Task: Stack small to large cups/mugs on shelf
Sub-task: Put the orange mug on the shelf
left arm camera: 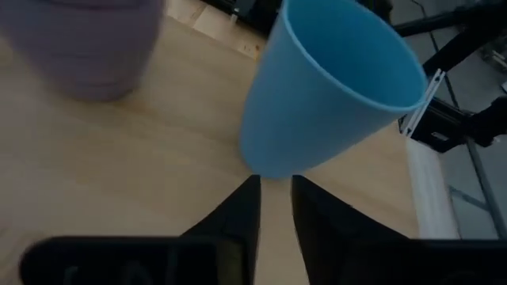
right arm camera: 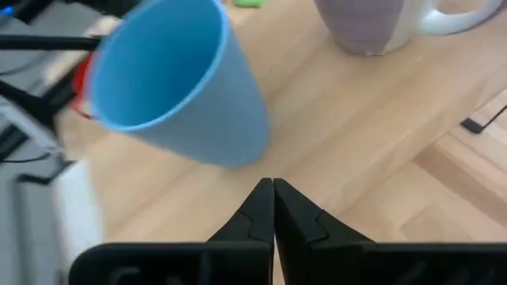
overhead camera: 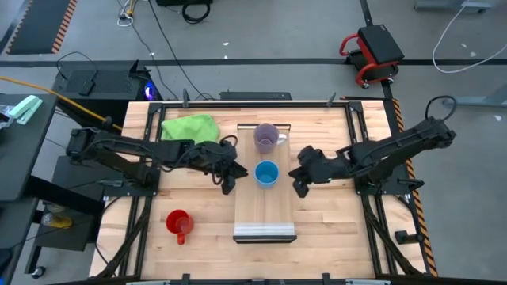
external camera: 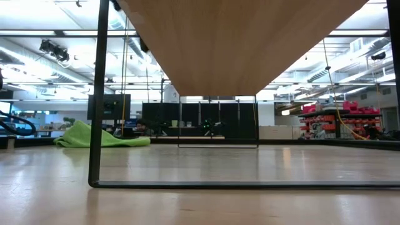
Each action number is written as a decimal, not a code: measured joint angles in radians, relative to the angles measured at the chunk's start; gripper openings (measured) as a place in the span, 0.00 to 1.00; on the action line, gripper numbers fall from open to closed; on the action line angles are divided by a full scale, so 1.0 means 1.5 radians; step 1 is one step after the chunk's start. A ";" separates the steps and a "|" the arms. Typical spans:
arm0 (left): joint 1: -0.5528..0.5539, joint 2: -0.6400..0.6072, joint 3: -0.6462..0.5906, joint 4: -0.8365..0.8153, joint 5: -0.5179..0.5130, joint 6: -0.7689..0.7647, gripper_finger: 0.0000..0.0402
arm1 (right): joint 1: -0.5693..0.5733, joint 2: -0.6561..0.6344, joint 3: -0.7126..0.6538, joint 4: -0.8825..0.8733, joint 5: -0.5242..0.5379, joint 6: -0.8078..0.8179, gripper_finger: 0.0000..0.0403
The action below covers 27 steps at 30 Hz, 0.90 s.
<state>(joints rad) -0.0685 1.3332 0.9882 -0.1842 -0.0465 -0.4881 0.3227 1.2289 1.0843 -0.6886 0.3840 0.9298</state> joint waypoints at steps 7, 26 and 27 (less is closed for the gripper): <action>-0.025 -0.105 0.000 -0.174 -0.015 -0.098 0.19 | 0.058 -0.075 0.000 -0.049 0.009 0.053 0.02; -0.260 -0.153 0.001 -0.596 0.018 -0.670 0.14 | 0.240 -0.079 0.000 -0.381 0.063 0.377 0.03; -0.269 -0.153 0.003 -0.620 0.017 -0.691 0.14 | 0.245 -0.073 0.000 -0.391 0.063 0.388 0.03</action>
<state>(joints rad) -0.4713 1.1035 0.9925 -1.1140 -0.0208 -1.5249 0.6899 1.1191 1.0843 -1.2756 0.4785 1.5118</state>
